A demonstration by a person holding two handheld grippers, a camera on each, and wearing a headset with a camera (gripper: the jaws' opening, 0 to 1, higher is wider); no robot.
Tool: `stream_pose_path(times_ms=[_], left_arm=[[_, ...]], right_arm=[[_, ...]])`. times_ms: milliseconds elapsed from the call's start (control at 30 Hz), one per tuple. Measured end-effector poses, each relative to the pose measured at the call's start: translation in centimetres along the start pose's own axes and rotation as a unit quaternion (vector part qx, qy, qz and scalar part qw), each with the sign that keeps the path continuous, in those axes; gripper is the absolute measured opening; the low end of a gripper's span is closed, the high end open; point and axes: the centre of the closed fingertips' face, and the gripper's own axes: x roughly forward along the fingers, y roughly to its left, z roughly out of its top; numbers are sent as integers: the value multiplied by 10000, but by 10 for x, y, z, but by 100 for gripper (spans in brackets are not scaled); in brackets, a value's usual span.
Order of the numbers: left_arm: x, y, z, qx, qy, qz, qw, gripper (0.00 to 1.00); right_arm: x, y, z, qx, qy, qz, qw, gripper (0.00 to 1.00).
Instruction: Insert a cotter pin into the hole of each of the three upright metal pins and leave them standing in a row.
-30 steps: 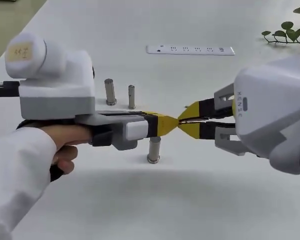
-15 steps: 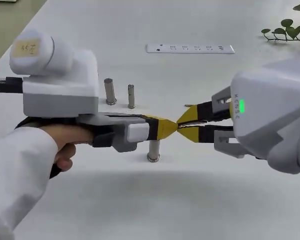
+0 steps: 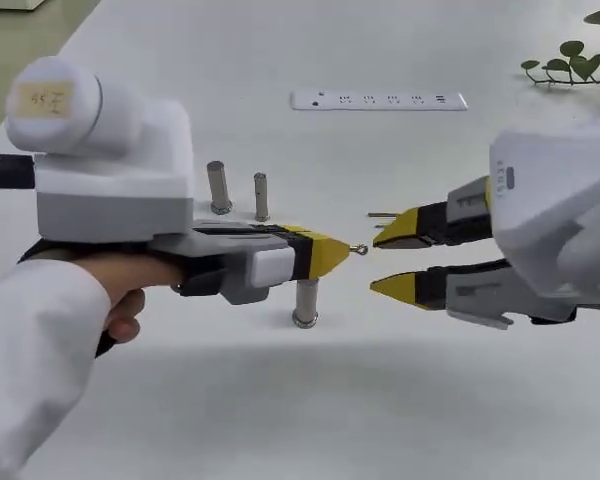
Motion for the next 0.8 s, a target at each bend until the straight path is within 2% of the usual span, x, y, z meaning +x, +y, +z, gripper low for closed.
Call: stream_pose_path(times_ms=[100, 133, 200, 300, 400, 467, 600, 733, 800], left_arm=[[-2, -1, 0, 203, -1, -8, 9998, 0], [-3, 1, 2, 465, -11, 51, 9989, 0], [-5, -4, 3, 814, -12, -11, 9967, 0], [-6, -5, 4, 1254, 36, -15, 9921, 0], [-6, -10, 4, 1560, 39, -114, 9877, 0], [-7, -12, 4, 1872, 16, -160, 9822, 0], [-7, -15, 1, 2009, 33, -272, 9792, 0], [-9, -20, 2, 2560, -9, -493, 9654, 0], [-10, -21, 1, 2563, 8, -548, 9650, 0]], right_arm=[[-2, 0, 0, 463, -241, 160, 9985, 11], [-3, -1, 0, 692, -320, 235, 9968, 12], [-5, 4, 1, 1007, -453, 487, 9927, 14], [-8, 4, 4, 1337, -638, 687, 9866, 14], [-10, 2, 4, 1421, -709, 765, 9843, 14], [-11, 4, 7, 1501, -751, 850, 9821, 14], [-13, 11, 13, 1631, -846, 1097, 9768, 14], [-15, 17, 17, 1695, -992, 1309, 9717, 14], [-16, 18, 19, 1691, -1024, 1344, 9710, 13]])
